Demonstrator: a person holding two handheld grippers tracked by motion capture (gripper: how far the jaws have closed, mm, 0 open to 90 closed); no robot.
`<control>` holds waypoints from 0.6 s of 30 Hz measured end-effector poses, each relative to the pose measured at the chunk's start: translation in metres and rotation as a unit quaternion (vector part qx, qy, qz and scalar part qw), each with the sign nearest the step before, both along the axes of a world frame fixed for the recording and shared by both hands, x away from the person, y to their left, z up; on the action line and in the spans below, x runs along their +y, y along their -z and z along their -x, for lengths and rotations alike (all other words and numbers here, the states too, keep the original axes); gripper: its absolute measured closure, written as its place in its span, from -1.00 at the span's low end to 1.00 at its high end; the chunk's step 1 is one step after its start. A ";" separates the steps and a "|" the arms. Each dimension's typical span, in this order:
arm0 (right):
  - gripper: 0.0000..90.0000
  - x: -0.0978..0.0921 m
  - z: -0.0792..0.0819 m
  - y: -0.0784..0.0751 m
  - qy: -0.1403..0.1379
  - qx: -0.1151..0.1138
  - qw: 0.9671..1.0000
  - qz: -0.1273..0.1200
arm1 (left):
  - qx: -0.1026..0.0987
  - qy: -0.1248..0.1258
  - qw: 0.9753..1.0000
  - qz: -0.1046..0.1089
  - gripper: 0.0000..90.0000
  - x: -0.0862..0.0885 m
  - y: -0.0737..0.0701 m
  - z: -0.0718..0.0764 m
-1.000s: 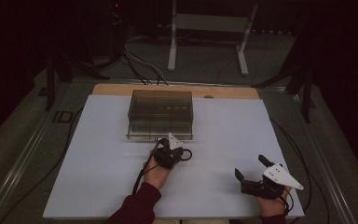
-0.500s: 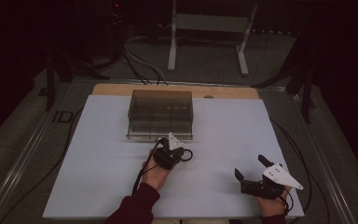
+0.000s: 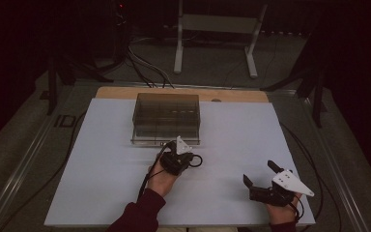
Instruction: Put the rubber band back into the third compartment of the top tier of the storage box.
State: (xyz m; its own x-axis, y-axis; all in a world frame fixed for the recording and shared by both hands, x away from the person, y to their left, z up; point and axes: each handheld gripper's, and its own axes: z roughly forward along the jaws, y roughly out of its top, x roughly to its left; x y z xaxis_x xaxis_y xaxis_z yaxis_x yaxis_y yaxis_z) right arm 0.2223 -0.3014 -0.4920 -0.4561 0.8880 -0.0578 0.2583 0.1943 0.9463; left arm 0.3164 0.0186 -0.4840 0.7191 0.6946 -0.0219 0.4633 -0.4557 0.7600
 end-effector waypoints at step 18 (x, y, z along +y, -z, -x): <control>-0.99 0.000 0.000 0.000 -0.001 0.000 1.000 0.000 | -0.004 0.023 1.000 0.015 0.97 -0.001 -0.014 0.003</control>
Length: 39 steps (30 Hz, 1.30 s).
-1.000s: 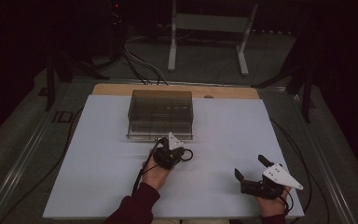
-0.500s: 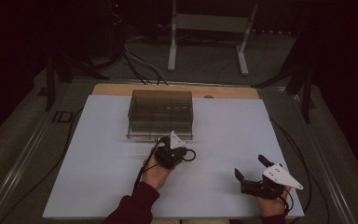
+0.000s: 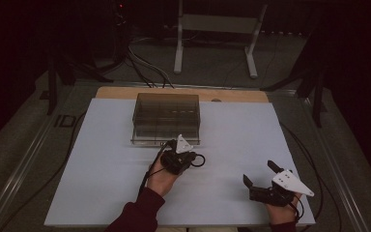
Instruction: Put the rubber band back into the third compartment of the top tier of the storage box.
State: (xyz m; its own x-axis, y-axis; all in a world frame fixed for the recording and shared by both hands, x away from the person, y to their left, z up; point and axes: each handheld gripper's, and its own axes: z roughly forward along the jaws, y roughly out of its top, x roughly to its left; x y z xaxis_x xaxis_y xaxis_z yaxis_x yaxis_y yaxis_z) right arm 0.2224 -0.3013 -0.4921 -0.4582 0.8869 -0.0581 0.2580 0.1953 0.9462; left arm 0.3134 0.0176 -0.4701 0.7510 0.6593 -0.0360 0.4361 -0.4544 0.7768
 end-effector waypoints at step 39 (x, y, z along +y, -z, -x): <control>-0.99 0.001 0.000 0.000 -0.002 0.002 1.000 0.000 | -0.021 0.006 1.000 0.013 0.97 0.001 -0.030 -0.004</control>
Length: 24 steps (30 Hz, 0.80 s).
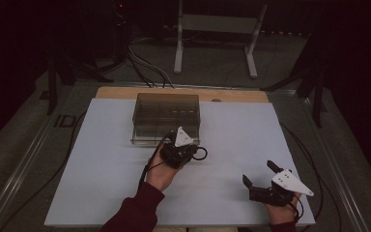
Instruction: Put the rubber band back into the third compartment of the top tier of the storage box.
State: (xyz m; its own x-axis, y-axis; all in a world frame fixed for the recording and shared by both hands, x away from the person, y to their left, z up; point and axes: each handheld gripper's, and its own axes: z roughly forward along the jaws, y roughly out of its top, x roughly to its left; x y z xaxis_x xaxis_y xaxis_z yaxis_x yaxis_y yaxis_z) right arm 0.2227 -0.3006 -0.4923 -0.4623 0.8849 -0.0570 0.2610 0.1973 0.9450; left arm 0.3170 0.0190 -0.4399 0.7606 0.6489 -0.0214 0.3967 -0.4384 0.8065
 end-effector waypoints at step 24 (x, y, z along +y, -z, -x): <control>-0.99 0.000 0.000 0.000 0.000 0.001 1.000 0.000 | -0.012 -0.010 1.000 0.003 0.97 0.003 -0.013 -0.008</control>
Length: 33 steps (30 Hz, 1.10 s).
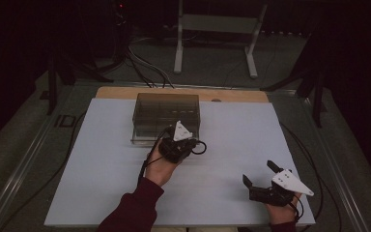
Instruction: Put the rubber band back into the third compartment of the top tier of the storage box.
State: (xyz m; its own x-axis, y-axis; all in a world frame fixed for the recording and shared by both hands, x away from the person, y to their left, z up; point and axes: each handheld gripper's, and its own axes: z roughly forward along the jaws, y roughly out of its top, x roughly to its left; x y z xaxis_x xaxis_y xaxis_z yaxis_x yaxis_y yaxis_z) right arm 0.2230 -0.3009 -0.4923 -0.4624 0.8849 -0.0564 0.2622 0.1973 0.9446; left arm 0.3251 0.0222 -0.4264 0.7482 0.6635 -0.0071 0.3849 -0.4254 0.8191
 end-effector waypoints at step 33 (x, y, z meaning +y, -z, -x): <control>-0.99 0.000 0.000 0.000 -0.001 0.000 1.000 0.001 | -0.015 -0.032 0.999 -0.005 0.97 0.008 -0.005 -0.018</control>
State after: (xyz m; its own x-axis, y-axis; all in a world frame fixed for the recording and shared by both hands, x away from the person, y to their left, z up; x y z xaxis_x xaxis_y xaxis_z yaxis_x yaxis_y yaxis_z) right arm 0.2234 -0.3008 -0.4925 -0.4650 0.8834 -0.0583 0.2618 0.2001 0.9441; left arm 0.3434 0.0305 -0.4219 0.7034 0.7105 0.0215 0.3880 -0.4091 0.8259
